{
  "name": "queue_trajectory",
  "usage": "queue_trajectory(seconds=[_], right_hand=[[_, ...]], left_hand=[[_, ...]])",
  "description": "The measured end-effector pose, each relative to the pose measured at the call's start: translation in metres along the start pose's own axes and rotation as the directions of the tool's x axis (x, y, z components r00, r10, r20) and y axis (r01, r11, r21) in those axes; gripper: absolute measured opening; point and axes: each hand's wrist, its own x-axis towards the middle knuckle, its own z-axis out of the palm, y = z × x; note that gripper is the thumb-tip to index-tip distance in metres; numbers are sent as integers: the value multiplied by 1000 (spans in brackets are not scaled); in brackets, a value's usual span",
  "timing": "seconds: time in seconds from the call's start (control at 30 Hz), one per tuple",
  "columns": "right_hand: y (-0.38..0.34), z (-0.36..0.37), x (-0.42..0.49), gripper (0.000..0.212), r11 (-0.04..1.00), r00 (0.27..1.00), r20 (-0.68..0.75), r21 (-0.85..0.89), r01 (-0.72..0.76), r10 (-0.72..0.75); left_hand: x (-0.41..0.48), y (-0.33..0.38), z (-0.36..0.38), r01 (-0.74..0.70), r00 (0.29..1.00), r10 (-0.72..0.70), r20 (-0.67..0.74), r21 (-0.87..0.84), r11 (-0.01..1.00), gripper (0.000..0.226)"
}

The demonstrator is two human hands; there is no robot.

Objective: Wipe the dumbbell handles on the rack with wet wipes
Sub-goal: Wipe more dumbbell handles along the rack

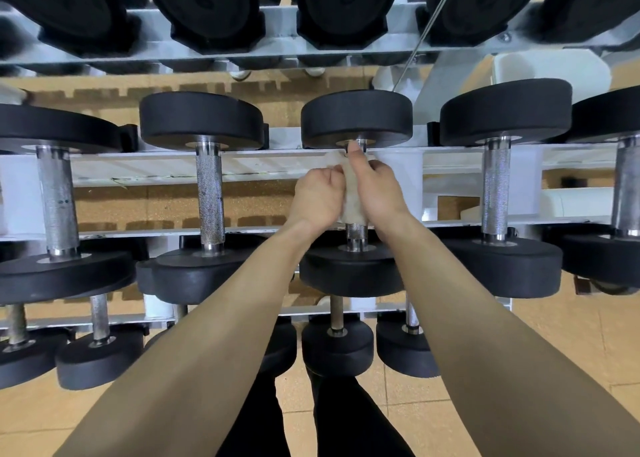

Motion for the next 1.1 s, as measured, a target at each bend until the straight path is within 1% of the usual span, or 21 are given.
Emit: queue_trajectory(seconds=[0.1,0.17,0.23,0.3,0.4,0.5,0.6,0.67,0.83,1.0,1.1], right_hand=[[3,-5,2,66,995,999,33,96,-34,31],[4,-7,4,56,986,997,26,149,-70,67],[6,-8,6,47,989,997,-4,126,-76,77],[7,-9,4,46,995,998,-16,86,-56,57],[7,-12,3,50,995,999,12,89,-49,48],[8,-17,2,50,990,998,54,135,-38,31],[12,-24,3,35,979,991,130,203,-23,-3],[14,-26,3,30,972,986,167,234,-13,-27],[12,-16,4,23,947,985,168,321,-25,-31],[8,-10,8,27,916,973,221,401,-33,-62],[2,-7,8,29,939,974,208,342,17,-94]], left_hand=[[-3,-4,4,-26,999,26,-42,-17,1000,50],[-6,-5,6,-41,997,38,-60,-46,998,50],[-8,-4,6,-67,996,63,-66,-48,997,50],[-10,-3,5,-92,994,89,-65,-48,995,52],[-11,-4,4,-130,990,129,-65,-15,991,54],[-11,-6,2,-165,983,166,-73,22,986,54],[-13,-7,3,-192,976,197,-89,56,980,53],[-14,-6,4,-210,972,217,-92,76,975,53],[-21,-6,0,-234,962,247,-112,118,965,54],[-28,-12,-7,-312,941,323,-101,115,943,54],[-20,-5,-10,-276,956,285,-64,120,954,53]])
